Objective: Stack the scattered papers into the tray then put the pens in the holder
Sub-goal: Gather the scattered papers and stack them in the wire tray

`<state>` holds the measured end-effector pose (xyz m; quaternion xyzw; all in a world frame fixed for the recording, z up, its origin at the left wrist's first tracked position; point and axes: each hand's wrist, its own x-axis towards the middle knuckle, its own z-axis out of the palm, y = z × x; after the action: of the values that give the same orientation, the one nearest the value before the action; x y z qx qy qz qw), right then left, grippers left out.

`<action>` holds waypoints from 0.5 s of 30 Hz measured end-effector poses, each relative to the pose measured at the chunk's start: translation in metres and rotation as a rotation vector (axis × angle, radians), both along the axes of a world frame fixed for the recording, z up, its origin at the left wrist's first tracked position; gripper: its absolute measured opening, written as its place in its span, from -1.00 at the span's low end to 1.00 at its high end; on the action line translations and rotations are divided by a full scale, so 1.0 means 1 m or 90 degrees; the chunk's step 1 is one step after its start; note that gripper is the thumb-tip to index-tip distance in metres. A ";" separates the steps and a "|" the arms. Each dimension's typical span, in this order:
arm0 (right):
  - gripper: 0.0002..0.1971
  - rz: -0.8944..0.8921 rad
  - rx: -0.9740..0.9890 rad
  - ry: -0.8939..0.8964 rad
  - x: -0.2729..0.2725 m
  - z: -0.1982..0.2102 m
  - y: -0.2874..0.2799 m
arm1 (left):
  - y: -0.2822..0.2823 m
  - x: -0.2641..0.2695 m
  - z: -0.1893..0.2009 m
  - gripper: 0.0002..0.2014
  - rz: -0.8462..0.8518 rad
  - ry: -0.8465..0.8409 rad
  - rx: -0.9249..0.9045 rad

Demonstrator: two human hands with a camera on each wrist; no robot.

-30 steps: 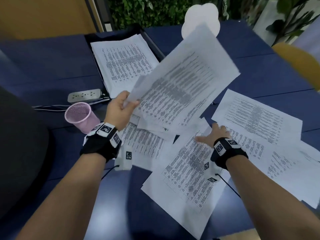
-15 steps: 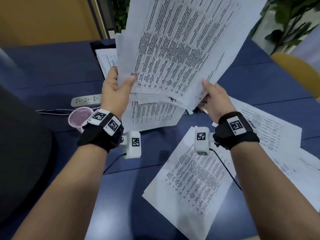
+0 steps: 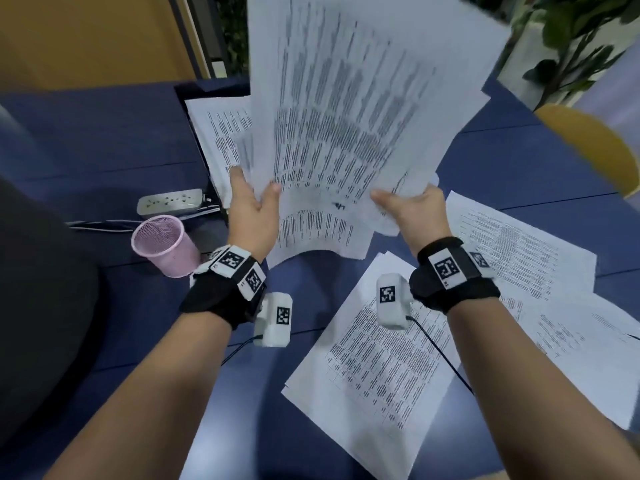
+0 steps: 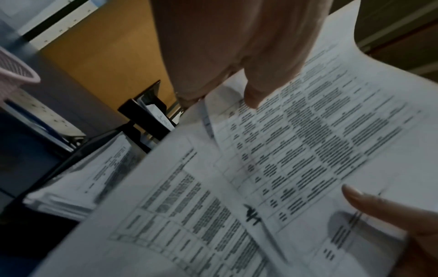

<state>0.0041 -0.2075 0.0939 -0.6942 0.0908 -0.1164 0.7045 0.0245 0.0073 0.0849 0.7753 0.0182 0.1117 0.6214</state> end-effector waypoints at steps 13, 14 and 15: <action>-0.54 0.025 0.016 0.032 0.011 -0.006 0.008 | 0.012 0.010 -0.013 -0.25 -0.021 0.081 -0.011; -0.57 0.022 0.003 0.032 0.011 -0.007 0.011 | 0.011 0.010 -0.013 -0.22 -0.020 0.077 -0.016; -0.59 0.012 -0.010 0.027 0.011 -0.006 0.013 | 0.010 0.009 -0.013 -0.22 -0.012 0.073 -0.018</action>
<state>0.0149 -0.1945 0.0880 -0.7026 0.0982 -0.0960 0.6982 0.0338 0.0173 0.0721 0.7716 0.0477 0.0609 0.6313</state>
